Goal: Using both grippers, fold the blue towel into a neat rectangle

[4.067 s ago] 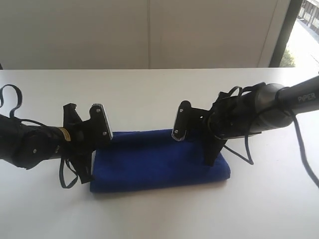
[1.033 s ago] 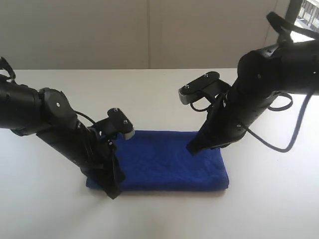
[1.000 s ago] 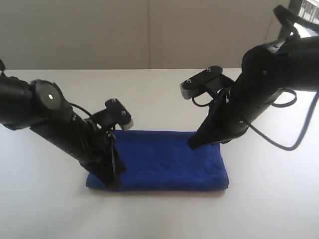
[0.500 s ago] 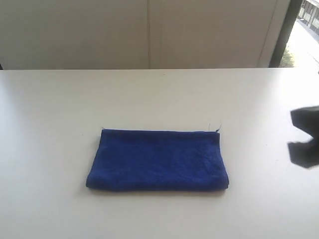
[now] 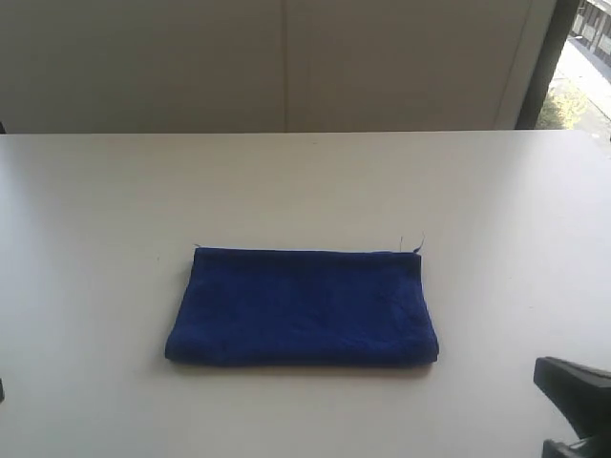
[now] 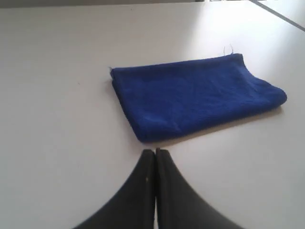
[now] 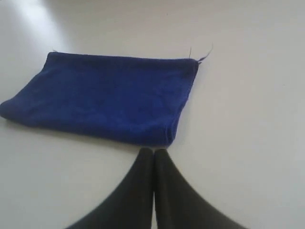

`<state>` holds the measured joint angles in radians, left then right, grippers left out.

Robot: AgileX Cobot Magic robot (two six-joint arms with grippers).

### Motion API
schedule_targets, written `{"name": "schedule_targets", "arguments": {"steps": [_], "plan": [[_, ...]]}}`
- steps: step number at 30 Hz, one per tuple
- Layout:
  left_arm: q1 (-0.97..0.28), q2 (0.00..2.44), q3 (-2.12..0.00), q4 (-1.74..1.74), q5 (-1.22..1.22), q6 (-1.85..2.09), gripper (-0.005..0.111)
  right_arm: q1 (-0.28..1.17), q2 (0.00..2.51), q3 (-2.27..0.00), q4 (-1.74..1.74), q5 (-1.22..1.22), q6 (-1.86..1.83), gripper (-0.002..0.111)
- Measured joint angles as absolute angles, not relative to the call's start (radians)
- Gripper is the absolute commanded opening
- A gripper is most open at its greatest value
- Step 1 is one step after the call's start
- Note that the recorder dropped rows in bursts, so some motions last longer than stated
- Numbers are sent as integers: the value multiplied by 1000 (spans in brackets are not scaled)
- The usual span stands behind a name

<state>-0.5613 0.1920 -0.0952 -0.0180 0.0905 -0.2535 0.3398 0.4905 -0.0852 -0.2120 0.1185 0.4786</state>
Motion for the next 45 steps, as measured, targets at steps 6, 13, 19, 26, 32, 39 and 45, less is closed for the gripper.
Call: {"name": "schedule_targets", "arguments": {"steps": [6,13,19,26,32,39,45], "plan": [[-561,192,-6,-15,63,-214,0,340,491,-7,-214,47,393,0],[-561,192,-4,-11,68,-83,0,340,491,-5,-216,-30,334,0],[-561,192,-4,-9,45,-69,0,340,491,-5,-216,-34,330,0],[-561,192,-4,-9,43,-25,0,340,491,-5,-216,-35,330,0],[-561,192,-4,-9,43,-21,0,340,491,-5,-216,-35,330,0],[-561,192,-4,-9,43,-21,0,340,491,-5,-216,-36,330,0],[-561,192,-4,-9,43,-21,0,340,491,-5,-216,-36,330,0]]}}
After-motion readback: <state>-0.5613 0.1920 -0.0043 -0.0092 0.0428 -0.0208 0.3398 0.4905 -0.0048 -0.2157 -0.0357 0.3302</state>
